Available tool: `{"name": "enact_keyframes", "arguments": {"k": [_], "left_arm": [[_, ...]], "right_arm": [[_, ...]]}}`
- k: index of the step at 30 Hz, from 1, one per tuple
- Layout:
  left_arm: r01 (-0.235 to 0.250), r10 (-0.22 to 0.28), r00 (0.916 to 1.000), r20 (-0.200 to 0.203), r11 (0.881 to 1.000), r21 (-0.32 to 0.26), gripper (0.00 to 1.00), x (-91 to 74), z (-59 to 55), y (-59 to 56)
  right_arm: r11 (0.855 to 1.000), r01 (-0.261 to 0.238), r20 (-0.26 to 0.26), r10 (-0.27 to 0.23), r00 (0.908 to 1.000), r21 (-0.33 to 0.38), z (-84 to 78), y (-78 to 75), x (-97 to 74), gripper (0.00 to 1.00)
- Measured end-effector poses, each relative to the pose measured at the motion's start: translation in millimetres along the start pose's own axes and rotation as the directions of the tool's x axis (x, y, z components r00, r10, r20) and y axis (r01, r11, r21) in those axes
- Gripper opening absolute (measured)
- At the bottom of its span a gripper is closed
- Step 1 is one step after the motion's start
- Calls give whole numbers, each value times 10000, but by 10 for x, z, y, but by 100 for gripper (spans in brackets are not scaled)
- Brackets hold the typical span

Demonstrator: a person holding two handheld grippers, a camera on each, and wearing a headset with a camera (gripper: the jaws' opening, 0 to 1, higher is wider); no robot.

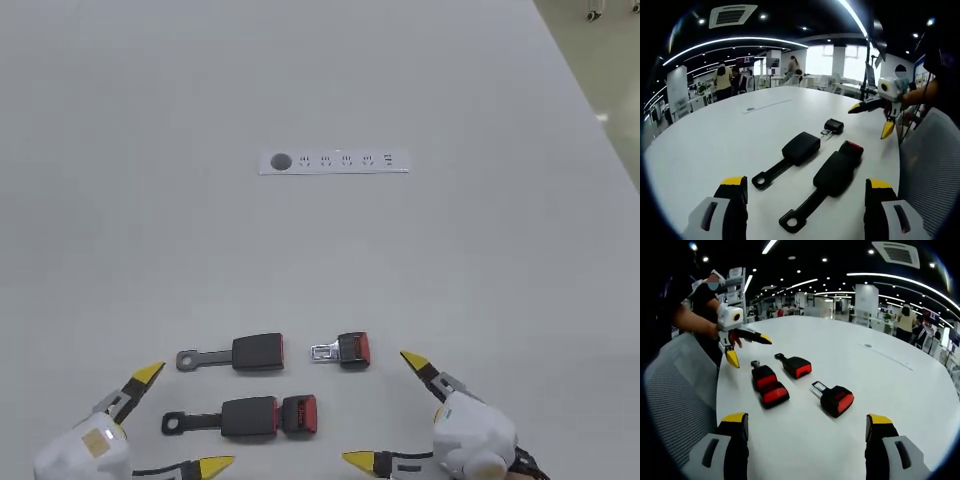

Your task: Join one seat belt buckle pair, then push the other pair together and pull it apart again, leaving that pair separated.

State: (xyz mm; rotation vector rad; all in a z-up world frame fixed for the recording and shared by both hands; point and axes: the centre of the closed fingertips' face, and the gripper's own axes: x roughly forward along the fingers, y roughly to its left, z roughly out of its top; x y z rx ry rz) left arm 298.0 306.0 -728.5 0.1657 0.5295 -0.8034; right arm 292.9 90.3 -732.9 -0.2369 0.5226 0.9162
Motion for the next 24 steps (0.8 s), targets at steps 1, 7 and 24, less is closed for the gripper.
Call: {"name": "enact_keyframes", "arguments": {"k": [1, 7, 24], "left_arm": [[-1, 1, 10000, 15, 10000, -16, 100, -2, 1, 0], [32, -32, 10000, 35, 10000, -68, 100, -6, -7, -13], [-50, 50, 10000, 56, 10000, -11, 100, -9, -12, -5]], "right_arm": [[10000, 1, -2, -1, 10000, -3, -1, 2, 0, 99], [10000, 24, -28, -24, 10000, -47, -20, 10, -4, 99], [10000, 4, -85, -4, 10000, 46, -46, 29, 18, 99]]}}
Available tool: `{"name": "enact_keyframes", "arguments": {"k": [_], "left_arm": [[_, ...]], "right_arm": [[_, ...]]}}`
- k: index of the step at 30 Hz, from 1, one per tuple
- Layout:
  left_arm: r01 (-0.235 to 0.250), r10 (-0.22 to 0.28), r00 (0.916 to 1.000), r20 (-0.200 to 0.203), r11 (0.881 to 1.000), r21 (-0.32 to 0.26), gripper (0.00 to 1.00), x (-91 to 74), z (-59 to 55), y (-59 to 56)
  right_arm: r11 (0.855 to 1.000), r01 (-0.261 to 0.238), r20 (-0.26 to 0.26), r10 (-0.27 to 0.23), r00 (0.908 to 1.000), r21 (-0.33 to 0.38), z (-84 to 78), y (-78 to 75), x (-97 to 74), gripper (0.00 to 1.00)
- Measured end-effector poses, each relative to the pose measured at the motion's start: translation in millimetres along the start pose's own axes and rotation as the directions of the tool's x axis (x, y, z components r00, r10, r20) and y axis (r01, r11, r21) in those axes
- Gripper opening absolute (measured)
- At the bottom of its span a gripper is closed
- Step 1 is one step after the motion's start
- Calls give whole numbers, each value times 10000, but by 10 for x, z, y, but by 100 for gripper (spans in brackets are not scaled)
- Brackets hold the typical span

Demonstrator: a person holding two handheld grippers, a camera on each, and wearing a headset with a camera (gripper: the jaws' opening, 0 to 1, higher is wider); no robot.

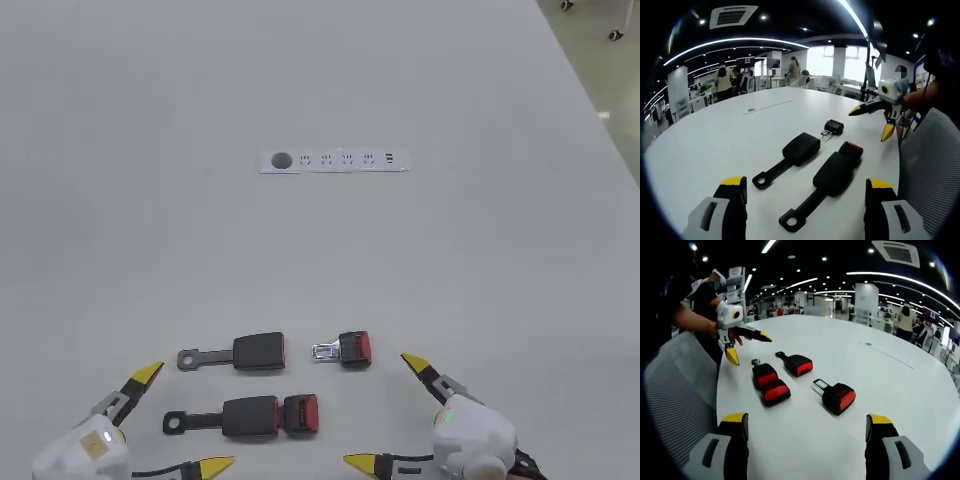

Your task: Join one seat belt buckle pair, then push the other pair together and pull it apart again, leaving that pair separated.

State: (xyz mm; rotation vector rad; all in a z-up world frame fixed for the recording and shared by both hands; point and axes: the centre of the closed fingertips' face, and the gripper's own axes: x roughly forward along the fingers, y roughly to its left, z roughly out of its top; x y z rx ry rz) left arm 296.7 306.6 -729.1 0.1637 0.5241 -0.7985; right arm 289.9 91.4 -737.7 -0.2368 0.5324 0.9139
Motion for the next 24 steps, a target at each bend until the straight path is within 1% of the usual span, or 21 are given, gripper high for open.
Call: {"name": "enact_keyframes", "arguments": {"k": [4, 8, 17, 24], "left_arm": [[-64, 64, 10000, 51, 10000, 2, 100, -10, 23, 7], [-93, 93, 9999, 38, 10000, 37, 100, -12, 3, 24], [-108, 108, 9999, 115, 9999, -2, 100, -5, -2, 38], [-103, 104, 9999, 100, 9999, -40, 100, -8, 0, 36]], "right_arm": [[10000, -3, 17, 3, 10000, -14, 12, -1, 9, 99], [10000, -7, 12, 7, 10000, -38, 17, 0, 12, 99], [10000, 29, -18, -29, 10000, -14, 17, -3, 6, 99], [10000, 92, -8, -92, 10000, 7, 18, -23, 3, 99]]}}
